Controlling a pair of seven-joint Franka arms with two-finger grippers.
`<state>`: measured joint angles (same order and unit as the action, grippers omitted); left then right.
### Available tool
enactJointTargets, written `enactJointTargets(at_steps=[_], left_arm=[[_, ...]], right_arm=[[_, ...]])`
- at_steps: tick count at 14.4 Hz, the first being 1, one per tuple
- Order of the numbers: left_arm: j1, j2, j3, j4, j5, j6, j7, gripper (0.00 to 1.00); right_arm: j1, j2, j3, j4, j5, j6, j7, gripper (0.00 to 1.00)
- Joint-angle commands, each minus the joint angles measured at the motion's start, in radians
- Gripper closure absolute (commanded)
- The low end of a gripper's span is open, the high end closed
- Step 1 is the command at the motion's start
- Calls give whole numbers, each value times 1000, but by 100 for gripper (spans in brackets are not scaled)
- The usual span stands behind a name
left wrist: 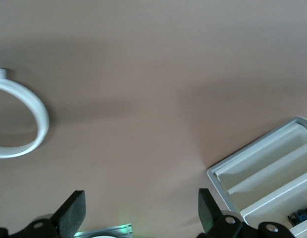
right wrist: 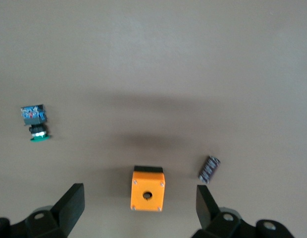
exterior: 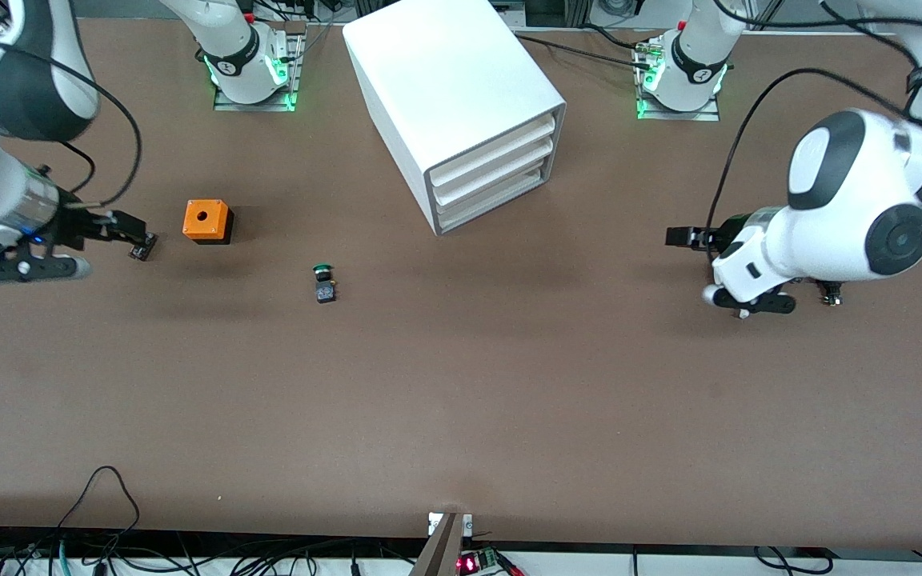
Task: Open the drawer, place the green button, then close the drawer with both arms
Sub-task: 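Grasp the green button with the right gripper while the left gripper hooks the drawer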
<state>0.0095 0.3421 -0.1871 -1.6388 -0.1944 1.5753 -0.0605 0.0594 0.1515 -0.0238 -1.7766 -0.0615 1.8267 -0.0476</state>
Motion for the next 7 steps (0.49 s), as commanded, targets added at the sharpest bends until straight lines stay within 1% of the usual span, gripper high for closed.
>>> enactJointTargets(at_steps=[1, 3, 4, 6, 7], left_arm=[[1, 34, 1, -41, -81, 20, 112, 0], [9, 64, 3, -94, -202, 69, 198, 0], [10, 81, 1, -136, -267, 106, 270, 0], [4, 119, 1, -208, -393, 176, 394, 0], [0, 135, 1, -237, -451, 210, 450, 0]], right_arm=[[31, 78, -4, 37, 12, 49, -5, 0], [66, 112, -2, 37, 17, 78, -5, 0], [91, 135, -4, 37, 32, 89, -5, 0], [131, 178, -4, 20, 86, 156, 11, 0], [148, 189, -4, 7, 97, 180, 70, 0]])
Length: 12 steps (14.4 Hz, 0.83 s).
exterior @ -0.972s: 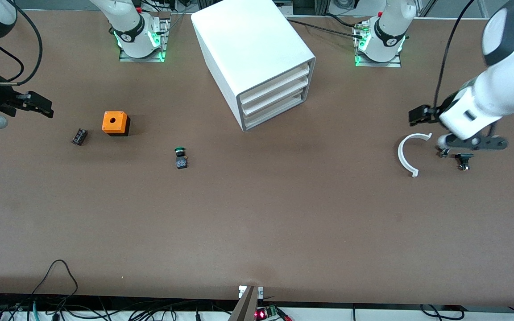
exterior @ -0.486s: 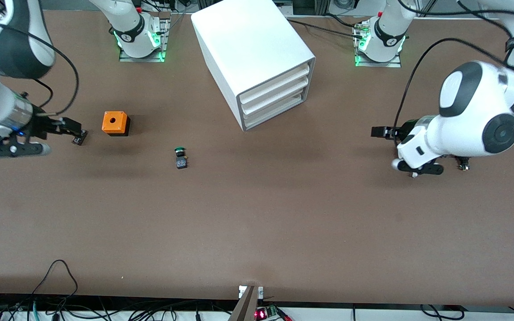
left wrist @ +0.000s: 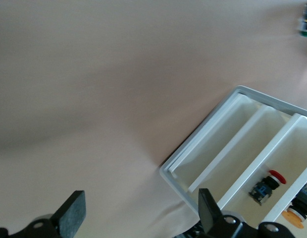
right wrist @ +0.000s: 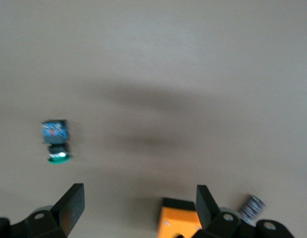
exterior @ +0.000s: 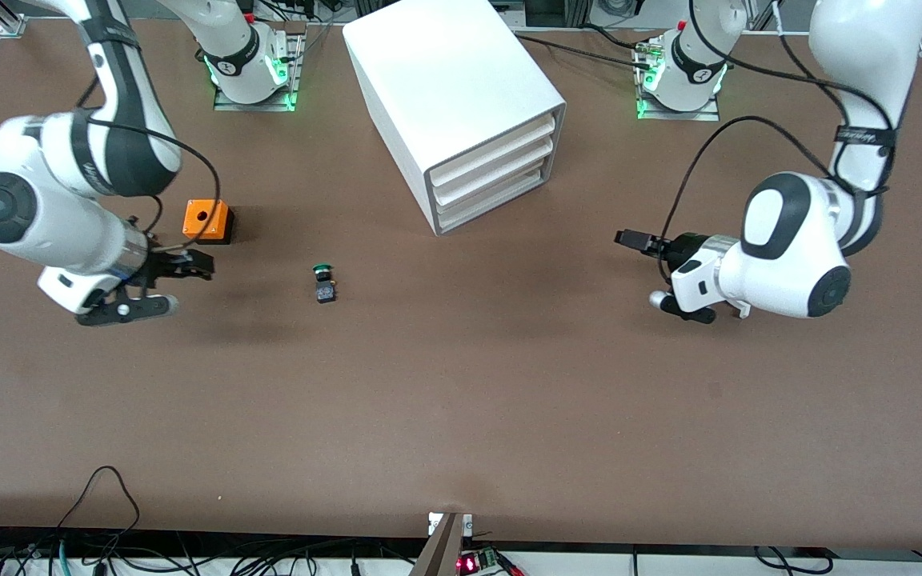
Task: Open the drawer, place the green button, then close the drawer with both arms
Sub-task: 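Grasp the green button with the right gripper while the left gripper hooks the drawer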
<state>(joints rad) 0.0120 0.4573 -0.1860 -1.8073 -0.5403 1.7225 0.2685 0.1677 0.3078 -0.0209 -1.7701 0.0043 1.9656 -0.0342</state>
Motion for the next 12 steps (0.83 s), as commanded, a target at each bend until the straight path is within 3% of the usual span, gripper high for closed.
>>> enactJointTargets(at_steps=[1, 7, 12], left_arm=[[-10, 43, -7, -98, -168, 78, 167, 1], [-33, 110, -127, -260, -458, 205, 394, 4], [-50, 126, -208, -310, -475, 226, 411, 21]], right_arm=[[58, 45, -4, -8, 34, 59, 127, 0], [162, 119, 29, -40, 36, 131, 168, 0], [177, 119, 48, -175, 22, 274, 155, 0]])
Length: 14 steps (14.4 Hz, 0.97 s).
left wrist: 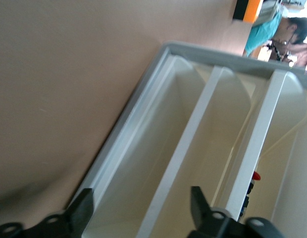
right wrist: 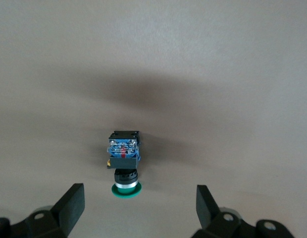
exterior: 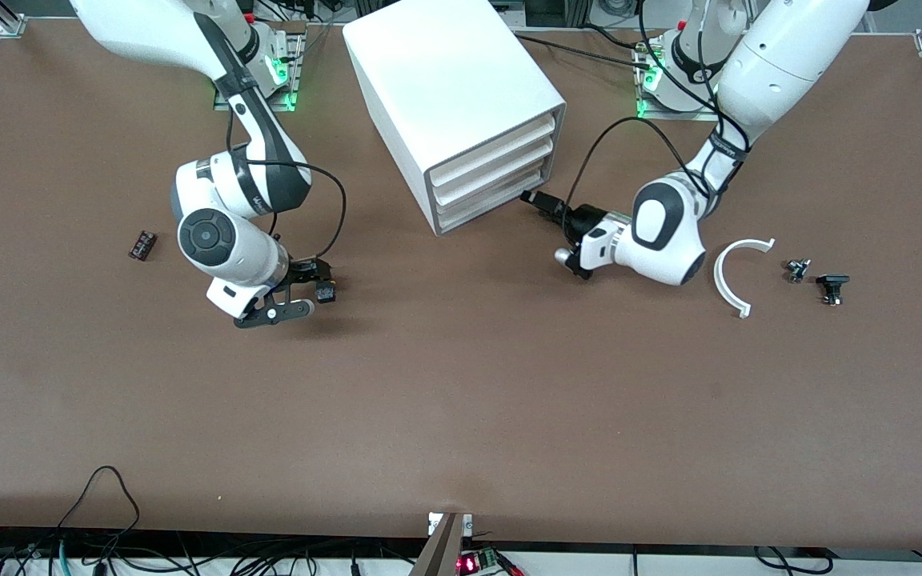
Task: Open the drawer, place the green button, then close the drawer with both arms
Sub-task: 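Grasp the green button with the right gripper while the left gripper hooks the drawer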
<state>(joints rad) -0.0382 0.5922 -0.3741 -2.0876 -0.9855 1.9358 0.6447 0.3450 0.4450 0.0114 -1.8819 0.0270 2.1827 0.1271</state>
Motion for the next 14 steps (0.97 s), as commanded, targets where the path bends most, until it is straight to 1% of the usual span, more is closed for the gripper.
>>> enactJointTargets(at_steps=[1, 2, 3, 5, 6, 8, 9, 11, 14], left_arm=[[-2, -8, -31, -34, -30, 17, 35, 26], [-3, -5, -35, -43, -30, 28, 35, 36], [-8, -2, -48, -48, -32, 40, 35, 40], [-9, 0, -66, -63, -48, 77, 35, 40], [-9, 0, -80, -75, -62, 92, 35, 42], [-15, 0, -100, -86, -81, 123, 36, 53], [-17, 0, -104, -91, -81, 126, 35, 66], [-17, 3, -104, -95, -81, 124, 35, 100], [-3, -2, -95, -92, -87, 126, 33, 100]], right_arm=[[0, -22, 36, -83, -2, 77, 2, 0], [2, -22, 45, -97, -4, 91, 5, 0], [3, -22, 47, -108, -4, 98, 5, 0], [8, -19, 48, -140, -4, 140, 5, 0], [8, -19, 48, -154, -4, 159, 5, 0], [8, 1, 48, -161, -1, 190, 6, 0], [8, 15, 47, -160, -1, 207, 6, 0], [8, 32, 47, -160, 8, 242, 8, 0], [8, 49, 47, -151, 8, 247, 28, 0]])
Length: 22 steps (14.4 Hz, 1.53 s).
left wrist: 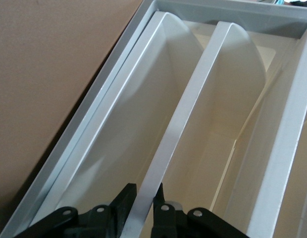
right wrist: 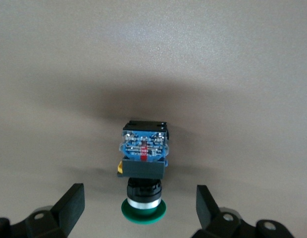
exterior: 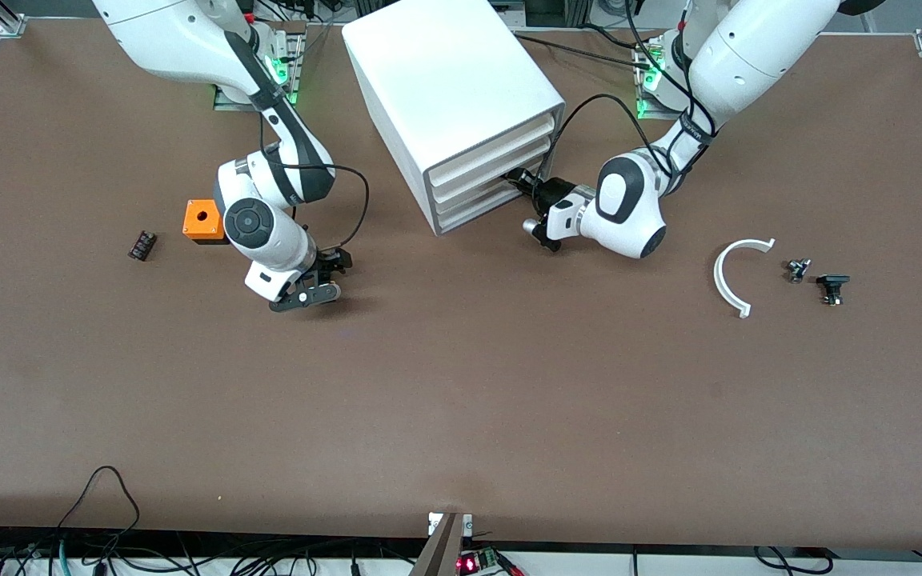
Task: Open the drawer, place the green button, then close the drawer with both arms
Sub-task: 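Pull the bottom drawer open with the left gripper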
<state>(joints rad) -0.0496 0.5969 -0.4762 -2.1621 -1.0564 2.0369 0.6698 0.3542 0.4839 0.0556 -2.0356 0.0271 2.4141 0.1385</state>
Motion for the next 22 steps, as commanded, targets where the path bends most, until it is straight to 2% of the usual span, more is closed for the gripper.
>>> enactJointTargets(at_steps=[1, 5, 8, 9, 10, 13, 15, 17, 20, 22], left_arm=[[23, -11, 22, -12, -14, 25, 8, 100], [59, -23, 125, 70, -4, 31, 10, 100], [76, -25, 145, 82, -4, 31, 10, 100], [82, -29, 148, 88, -7, 31, 8, 1], [89, -37, 148, 93, -7, 31, 5, 0], [114, -75, 149, 94, -5, 46, 1, 0], [157, -126, 150, 90, 9, 113, -1, 0], [206, -181, 151, 87, 10, 164, -6, 0], [272, -255, 150, 79, 4, 216, -4, 0], [310, -325, 151, 79, 59, 212, -2, 0]], right_arm=[[-1, 16, 3, 3, 8, 22, 16, 0], [-1, 35, 3, 3, 7, 49, 16, 1], [-1, 50, 3, 3, 7, 53, 16, 9], [-3, 51, 3, 3, 7, 59, 16, 13], [-3, 51, 3, 3, 7, 60, 16, 16], [-1, 50, 3, 8, 7, 59, 16, 39], [-3, 50, 3, 21, 8, 54, 24, 44], [-1, 50, 3, 34, 8, 53, 23, 57], [-1, 50, 1, 43, 7, 54, 21, 68], [-1, 50, 3, 43, 7, 54, 26, 70]])
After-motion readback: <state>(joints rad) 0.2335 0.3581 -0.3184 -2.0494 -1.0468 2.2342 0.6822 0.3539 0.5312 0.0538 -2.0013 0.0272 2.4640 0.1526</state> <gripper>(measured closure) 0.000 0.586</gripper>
